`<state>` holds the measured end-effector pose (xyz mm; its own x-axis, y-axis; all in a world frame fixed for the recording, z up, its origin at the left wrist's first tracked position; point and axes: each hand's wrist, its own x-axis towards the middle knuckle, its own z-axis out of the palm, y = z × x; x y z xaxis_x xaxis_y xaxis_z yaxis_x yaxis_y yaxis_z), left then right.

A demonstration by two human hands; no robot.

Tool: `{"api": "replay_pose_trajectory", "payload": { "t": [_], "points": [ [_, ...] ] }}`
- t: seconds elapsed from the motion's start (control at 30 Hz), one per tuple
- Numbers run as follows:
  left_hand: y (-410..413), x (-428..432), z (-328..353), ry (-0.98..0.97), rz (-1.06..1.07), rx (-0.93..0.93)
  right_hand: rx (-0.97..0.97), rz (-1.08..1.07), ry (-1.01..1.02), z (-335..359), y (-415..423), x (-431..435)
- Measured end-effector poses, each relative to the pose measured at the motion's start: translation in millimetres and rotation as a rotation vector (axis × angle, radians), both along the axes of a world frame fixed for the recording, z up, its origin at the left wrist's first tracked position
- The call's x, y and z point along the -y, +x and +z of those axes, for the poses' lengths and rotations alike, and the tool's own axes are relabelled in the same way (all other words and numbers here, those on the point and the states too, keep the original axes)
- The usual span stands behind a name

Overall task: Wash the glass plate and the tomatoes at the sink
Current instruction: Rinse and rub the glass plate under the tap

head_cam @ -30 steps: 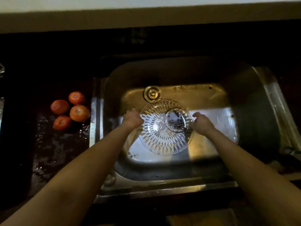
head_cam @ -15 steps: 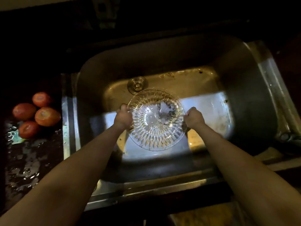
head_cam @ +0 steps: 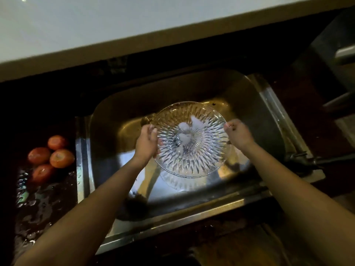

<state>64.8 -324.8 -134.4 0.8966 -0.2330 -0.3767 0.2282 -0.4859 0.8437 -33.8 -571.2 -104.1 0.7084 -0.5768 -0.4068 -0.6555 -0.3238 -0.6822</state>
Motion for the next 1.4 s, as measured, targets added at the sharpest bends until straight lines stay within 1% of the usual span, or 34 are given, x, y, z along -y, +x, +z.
{"api": "replay_pose_trajectory", "payload": {
  "t": [0.07, 0.17, 0.27, 0.37, 0.43, 0.5, 0.6, 0.67, 0.73, 0.8, 0.93, 1.03, 1.23, 1.4],
  "points": [
    [4, 9, 18, -0.051, 0.019, -0.036, -0.006, 0.023, -0.029, 19, -4, 8],
    [12, 21, 43, -0.068, -0.031, -0.038, -0.038, 0.053, -0.088, 47, -14, 18],
    [16, 33, 67, -0.12, -0.028, -0.091, -0.031, 0.074, -0.257, 77, -32, 26],
    [18, 45, 85, -0.115, -0.049, -0.088, 0.062, -0.035, -0.452, 107, -62, 27],
    [18, 53, 92, -0.098, -0.069, -0.07, 0.024, -0.127, -0.519, 119, -83, 26],
    [16, 61, 97, -0.092, -0.077, -0.07, -0.083, -0.2, -0.555, 122, -100, 25],
    [9, 71, 99, -0.119, -0.068, -0.114, -0.288, -0.282, -0.523, 114, -114, 24],
    [6, 76, 100, -0.123, -0.077, -0.121, -0.337, -0.31, -0.458, 106, -118, 20],
    [2, 82, 100, -0.148, -0.08, -0.127, -0.29, -0.294, -0.44, 98, -121, 18],
    [2, 86, 99, -0.166, -0.081, -0.129, -0.203, -0.273, -0.453, 91, -121, 18],
    [-1, 96, 99, -0.159, -0.097, -0.116, -0.068, -0.255, -0.472, 81, -128, 19],
    [-3, 100, 98, -0.207, -0.061, -0.127, -0.046, -0.269, -0.512, 75, -129, 19],
    [3, 105, 94, -0.189, -0.084, -0.057, -0.071, -0.354, -0.496, 75, -119, 19],
    [3, 109, 93, -0.224, -0.087, -0.06, -0.078, -0.348, -0.485, 74, -117, 23]
  ]
}}
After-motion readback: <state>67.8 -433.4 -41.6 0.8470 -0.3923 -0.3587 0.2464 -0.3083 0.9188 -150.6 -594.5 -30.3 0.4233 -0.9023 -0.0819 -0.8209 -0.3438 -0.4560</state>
